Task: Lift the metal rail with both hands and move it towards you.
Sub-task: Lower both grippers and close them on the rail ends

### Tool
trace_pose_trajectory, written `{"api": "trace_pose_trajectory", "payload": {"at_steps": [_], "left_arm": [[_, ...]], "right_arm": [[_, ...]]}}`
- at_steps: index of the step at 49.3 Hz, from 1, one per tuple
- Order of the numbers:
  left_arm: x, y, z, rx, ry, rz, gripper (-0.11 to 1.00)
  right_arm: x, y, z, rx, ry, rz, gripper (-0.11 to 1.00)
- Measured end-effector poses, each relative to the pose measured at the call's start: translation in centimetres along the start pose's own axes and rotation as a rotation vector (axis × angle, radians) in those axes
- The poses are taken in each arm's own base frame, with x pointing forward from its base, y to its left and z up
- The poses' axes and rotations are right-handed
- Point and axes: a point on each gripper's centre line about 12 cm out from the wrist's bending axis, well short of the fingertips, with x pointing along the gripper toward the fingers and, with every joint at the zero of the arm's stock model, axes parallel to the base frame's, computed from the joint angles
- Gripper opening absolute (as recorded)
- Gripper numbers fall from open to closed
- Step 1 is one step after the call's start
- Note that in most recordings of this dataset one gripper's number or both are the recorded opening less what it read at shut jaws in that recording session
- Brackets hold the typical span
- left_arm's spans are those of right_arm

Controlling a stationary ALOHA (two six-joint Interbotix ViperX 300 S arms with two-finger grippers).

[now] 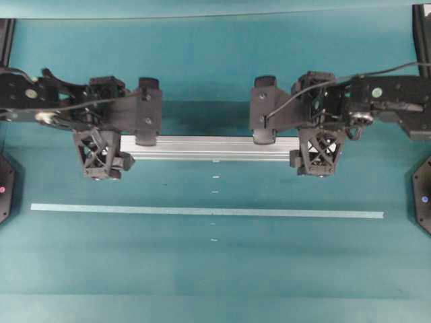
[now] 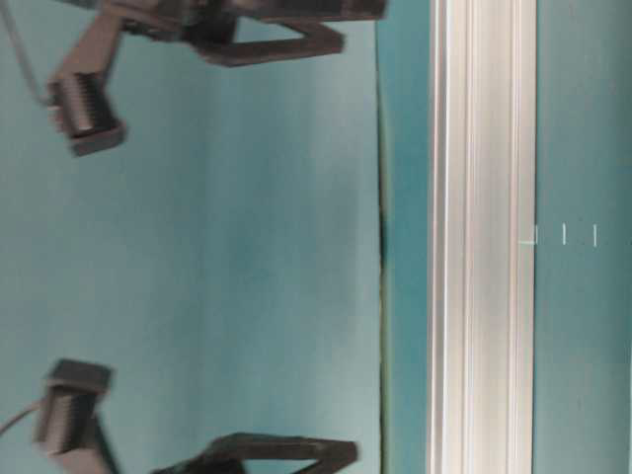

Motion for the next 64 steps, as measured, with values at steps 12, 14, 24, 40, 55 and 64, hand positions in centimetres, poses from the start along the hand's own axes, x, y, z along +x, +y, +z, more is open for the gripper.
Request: {"api": "trace_pose_trajectory", "payload": {"at_steps": [12, 14, 24, 40, 55, 64], "left_arm": [[2.6, 0.0, -0.5, -0.009, 0.013, -0.004, 0.94], [3.0, 0.1, -0.7, -0.011, 0.011, -0.002, 0.94], [4.3, 1.8, -0.8, -0.059, -0.019, 0.024, 0.94], [6.8, 1.7, -2.2, -0.066, 0.029, 0.014, 0.94], [7.6, 1.4, -3.2, -0.065, 0.027, 0.013, 0.94], [8.2, 1.3, -3.5, -0.067, 0.037, 0.009, 0.94]], "right_arm": [[3.2, 1.0, -1.9, 0.016, -0.018, 0.027, 0.98], [3.5, 1.0, -2.2, 0.021, -0.026, 0.027, 0.98], [4.9, 0.1, -2.7, 0.055, -0.060, 0.014, 0.98], [7.2, -0.9, -3.3, 0.089, -0.016, 0.015, 0.98], [7.8, -1.0, -3.1, 0.090, -0.027, 0.014, 0.98], [8.2, -0.8, -3.3, 0.088, -0.014, 0.018, 0.98]]}}
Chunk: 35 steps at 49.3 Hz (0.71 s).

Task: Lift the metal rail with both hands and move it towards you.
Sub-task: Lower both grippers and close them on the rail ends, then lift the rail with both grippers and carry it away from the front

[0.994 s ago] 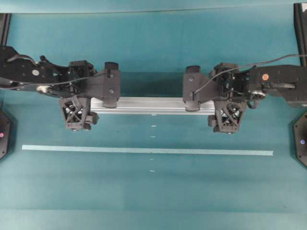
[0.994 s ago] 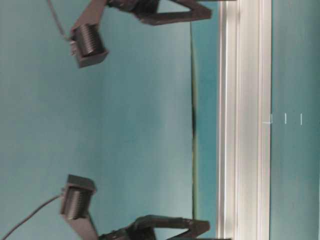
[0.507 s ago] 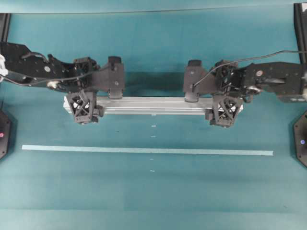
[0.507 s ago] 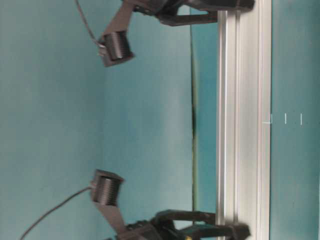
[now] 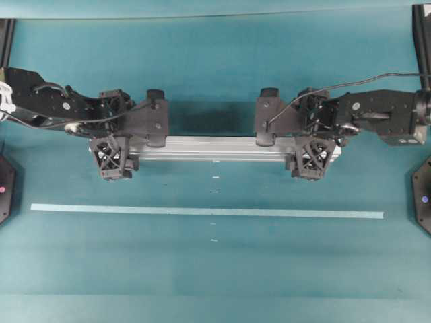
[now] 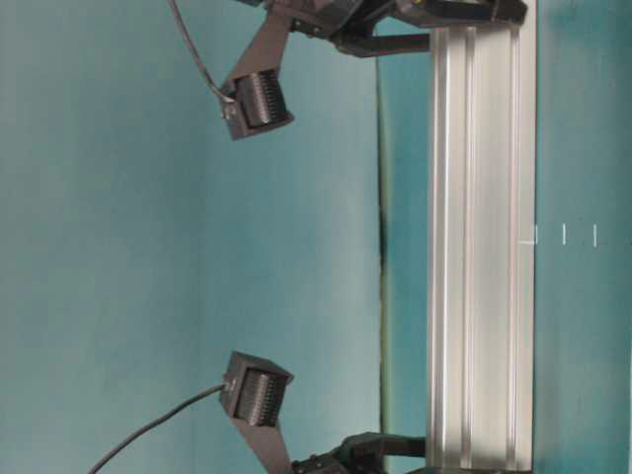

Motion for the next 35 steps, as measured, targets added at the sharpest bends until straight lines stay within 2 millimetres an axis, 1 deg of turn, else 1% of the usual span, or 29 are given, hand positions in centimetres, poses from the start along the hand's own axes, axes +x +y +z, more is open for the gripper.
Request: {"api": "trace_pose_trajectory", "payload": {"at_steps": [13, 20, 23, 25, 27, 33, 35], "left_arm": [[0.24, 0.01, 0.11, -0.001, -0.014, 0.002, 0.93], [0.29, 0.01, 0.10, 0.000, -0.014, 0.003, 0.90], [0.29, 0.01, 0.10, -0.001, -0.014, 0.002, 0.83], [0.29, 0.01, 0.12, 0.000, -0.015, 0.003, 0.76], [0.29, 0.01, 0.10, 0.002, -0.014, 0.003, 0.67], [0.30, -0.15, 0.08, 0.008, -0.013, 0.000, 0.37], [0.30, -0.10, 0.07, 0.006, -0.012, 0.001, 0.32]], "right_arm": [[0.32, 0.00, -0.13, 0.004, 0.010, 0.003, 0.98], [0.46, 0.08, -0.21, 0.012, 0.017, 0.009, 0.96], [0.55, 0.11, -0.25, 0.016, 0.022, 0.011, 0.92], [0.63, 0.18, -0.33, 0.016, 0.029, 0.014, 0.87], [0.63, 0.20, -0.37, 0.020, 0.032, 0.015, 0.79], [0.64, 0.61, -0.33, 0.009, 0.038, 0.021, 0.49], [0.69, 0.58, -0.36, 0.013, 0.040, 0.022, 0.43]]}}
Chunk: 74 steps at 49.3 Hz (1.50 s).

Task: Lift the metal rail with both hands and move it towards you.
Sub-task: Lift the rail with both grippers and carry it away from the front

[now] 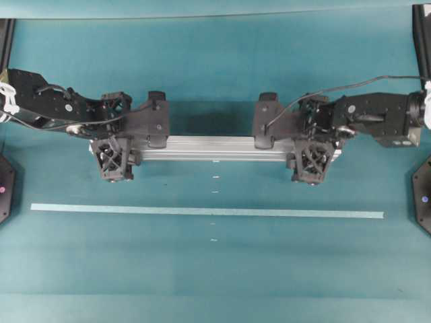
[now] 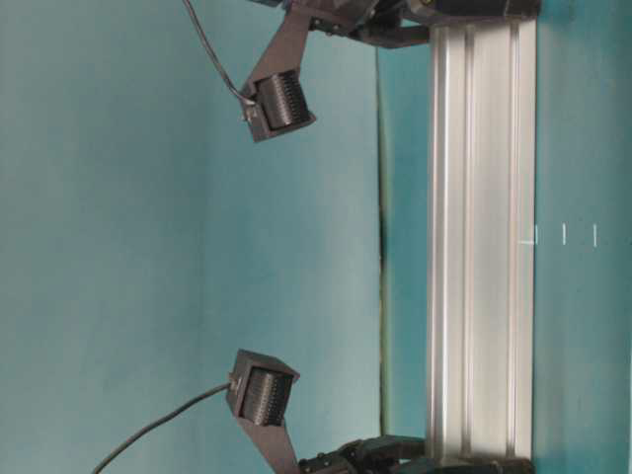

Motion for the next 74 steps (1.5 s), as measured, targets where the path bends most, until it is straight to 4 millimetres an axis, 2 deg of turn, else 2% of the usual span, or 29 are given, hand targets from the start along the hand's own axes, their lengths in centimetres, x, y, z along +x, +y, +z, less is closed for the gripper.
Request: {"api": "trace_pose_trajectory", "payload": {"at_steps": [32, 39, 49, 58, 65, 74], "left_arm": [[0.0, 0.0, 0.1, -0.005, 0.003, -0.002, 0.32], [-0.6, 0.1, 0.3, -0.025, 0.035, -0.006, 0.32], [-4.1, 0.6, 1.6, -0.031, 0.050, -0.003, 0.32], [-7.7, 1.0, 2.8, -0.035, 0.045, 0.003, 0.32], [-10.5, 1.2, 3.6, -0.041, 0.043, 0.005, 0.32], [-15.4, 1.6, 5.1, -0.048, 0.043, 0.004, 0.32]], "right_arm": [[0.0, -0.2, 0.1, 0.003, 0.017, 0.001, 0.43], [-0.7, -0.4, 0.5, 0.019, 0.048, 0.012, 0.43], [-3.9, -0.6, 2.1, 0.039, 0.088, 0.037, 0.43], [-7.8, -0.7, 3.4, 0.053, 0.129, 0.066, 0.43], [-11.5, -0.9, 4.5, 0.050, 0.151, 0.076, 0.43], [-16.5, -1.2, 6.1, 0.047, 0.140, 0.082, 0.43]]}}
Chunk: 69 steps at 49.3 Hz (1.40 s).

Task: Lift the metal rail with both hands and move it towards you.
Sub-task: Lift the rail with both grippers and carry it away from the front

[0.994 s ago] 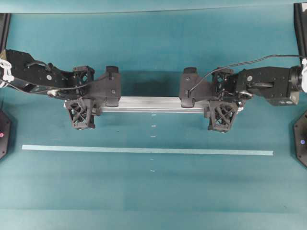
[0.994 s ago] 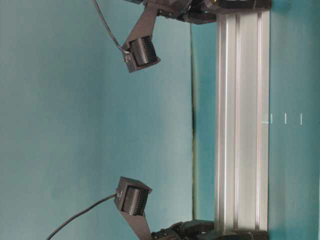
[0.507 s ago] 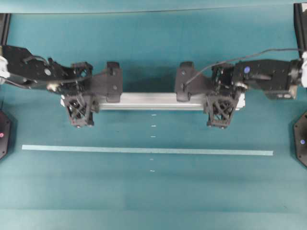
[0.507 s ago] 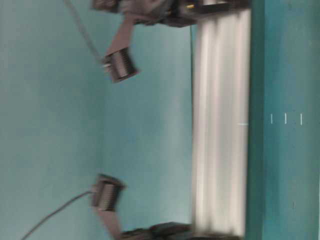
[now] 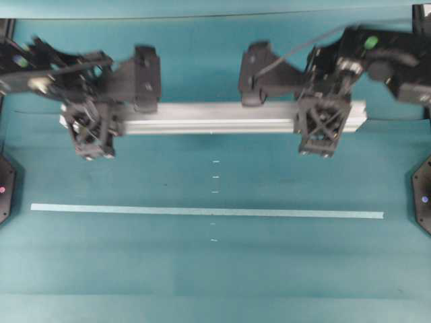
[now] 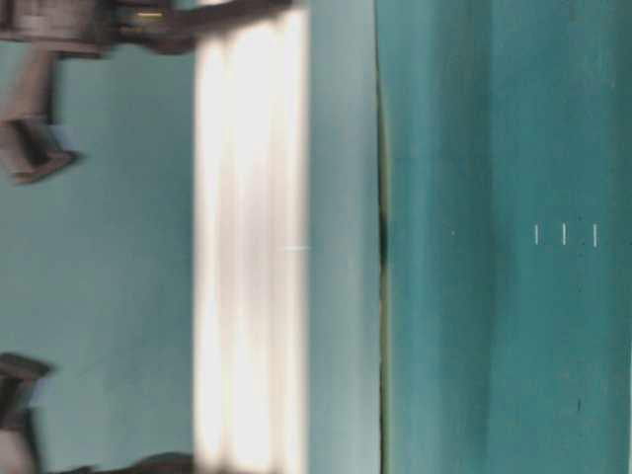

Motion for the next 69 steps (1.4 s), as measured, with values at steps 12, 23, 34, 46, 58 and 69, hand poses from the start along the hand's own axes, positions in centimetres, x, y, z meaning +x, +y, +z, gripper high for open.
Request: {"api": "trace_pose_trajectory", "payload": {"at_steps": [12, 23, 34, 46, 58, 69], "left_arm": [[-4.8, -0.7, 1.4, 0.010, -0.021, -0.006, 0.32], [-9.2, -1.6, 2.8, 0.022, -0.015, -0.022, 0.32], [-12.7, -2.2, 4.3, 0.017, -0.046, -0.025, 0.32], [-15.0, -3.3, 5.1, 0.007, -0.093, -0.039, 0.32], [-14.6, -4.2, 5.4, 0.020, -0.083, -0.050, 0.32], [-14.6, -4.4, 5.7, 0.019, -0.086, -0.052, 0.32]], "right_arm": [[-4.7, 0.9, 0.8, -0.012, -0.028, 0.008, 0.43], [-7.6, 2.6, 0.5, 0.012, -0.022, 0.018, 0.43], [-11.1, 3.7, 0.3, 0.026, -0.088, 0.007, 0.43], [-13.6, 4.7, 0.2, 0.010, -0.147, 0.007, 0.43], [-13.7, 5.2, 0.4, -0.001, -0.149, 0.011, 0.43], [-13.5, 5.3, 0.6, -0.003, -0.145, 0.013, 0.43]]}}
